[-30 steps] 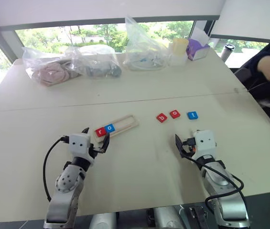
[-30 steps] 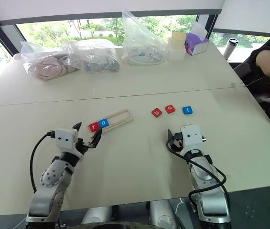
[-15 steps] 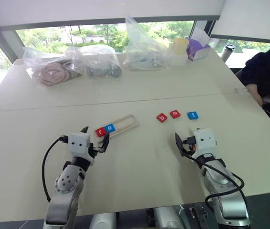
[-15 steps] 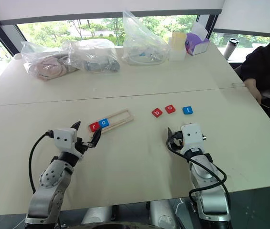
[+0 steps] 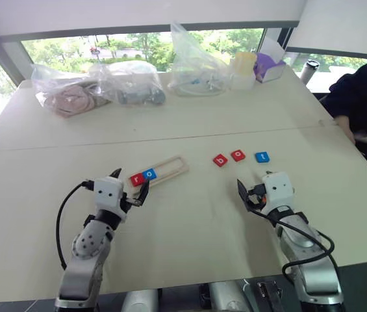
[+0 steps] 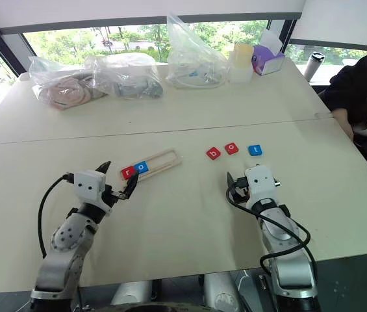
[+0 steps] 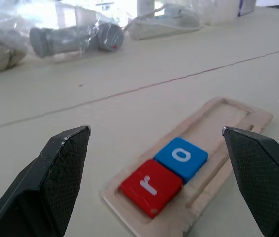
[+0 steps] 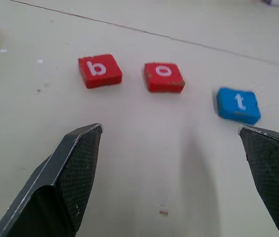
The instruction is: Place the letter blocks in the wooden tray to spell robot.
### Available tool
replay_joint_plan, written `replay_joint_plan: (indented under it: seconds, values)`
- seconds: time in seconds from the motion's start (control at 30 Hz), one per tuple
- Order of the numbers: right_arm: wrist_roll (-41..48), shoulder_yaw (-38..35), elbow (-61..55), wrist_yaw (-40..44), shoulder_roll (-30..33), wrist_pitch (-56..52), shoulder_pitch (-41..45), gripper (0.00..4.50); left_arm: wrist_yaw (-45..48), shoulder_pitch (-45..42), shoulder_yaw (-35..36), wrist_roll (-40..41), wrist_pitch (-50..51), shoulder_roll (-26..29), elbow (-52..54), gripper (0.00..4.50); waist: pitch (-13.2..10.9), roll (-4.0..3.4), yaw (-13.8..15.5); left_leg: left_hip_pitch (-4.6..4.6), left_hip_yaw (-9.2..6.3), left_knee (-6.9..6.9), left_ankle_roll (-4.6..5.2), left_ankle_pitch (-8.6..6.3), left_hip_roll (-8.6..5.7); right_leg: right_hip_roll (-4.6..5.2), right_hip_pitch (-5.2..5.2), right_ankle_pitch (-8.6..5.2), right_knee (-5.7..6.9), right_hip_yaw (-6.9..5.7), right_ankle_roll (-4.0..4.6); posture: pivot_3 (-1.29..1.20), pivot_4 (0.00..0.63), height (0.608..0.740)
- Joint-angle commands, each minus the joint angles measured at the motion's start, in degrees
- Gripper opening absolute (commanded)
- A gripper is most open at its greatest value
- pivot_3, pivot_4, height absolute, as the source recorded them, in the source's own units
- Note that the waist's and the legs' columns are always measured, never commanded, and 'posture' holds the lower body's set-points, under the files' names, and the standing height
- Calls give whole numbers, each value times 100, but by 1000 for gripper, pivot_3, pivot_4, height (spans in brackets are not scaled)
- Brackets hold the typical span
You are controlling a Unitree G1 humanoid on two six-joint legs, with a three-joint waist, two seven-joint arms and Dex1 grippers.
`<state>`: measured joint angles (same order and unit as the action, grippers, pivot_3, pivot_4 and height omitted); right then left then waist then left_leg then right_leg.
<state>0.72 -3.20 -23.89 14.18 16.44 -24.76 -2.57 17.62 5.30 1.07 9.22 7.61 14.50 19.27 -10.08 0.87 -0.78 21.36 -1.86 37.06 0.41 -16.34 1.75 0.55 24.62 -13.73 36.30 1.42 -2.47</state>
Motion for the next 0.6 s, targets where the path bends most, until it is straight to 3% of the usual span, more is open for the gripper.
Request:
replay_joint_plan:
  seconds: [0.03, 0.17, 0.33, 0.53, 0.6]
  values:
    - [616, -87, -189, 834, 452, -299, 462, 4470, 973, -409, 288, 770, 499, 702, 290, 4500, -3, 2, -7, -1, 0, 0, 0, 0, 0, -1, 0, 0, 1, 0, 0, 0, 150, 740]
    - [1158, 59, -255, 1819, 1114, -570, 871, 4470, 2218, -980, 457, 1374, 969, 1802, -11, 4500, -5, -1, -13, -4, -2, 2, 1, 0, 1, -4, 1, 1, 11, -3, 2, 0, 150, 740]
    - [1674, 230, -323, 2925, 1931, -764, 1273, 4470, 3657, -1763, 337, 1489, 1016, 2868, -1167, 4500, -10, -9, -9, -4, 0, 0, 2, 0, -1, -4, 1, 0, 9, -4, 2, 0, 150, 740]
    - [2197, 423, -535, 3910, 2671, -973, 1548, 4470, 4981, -2412, -193, 1096, 533, 3327, -2301, 4500, -23, -8, -2, 2, 3, -1, 3, -1, -1, -1, 4, 1, 4, -5, 3, 0, 150, 740]
    - [2258, 493, -632, 4179, 2929, -958, 1574, 4470, 5141, -2756, -336, 902, 255, 3242, -2820, 4500, -26, -9, 11, 3, 2, 0, 3, -1, -1, -1, 5, 12, 4, -5, 20, 0, 150, 740]
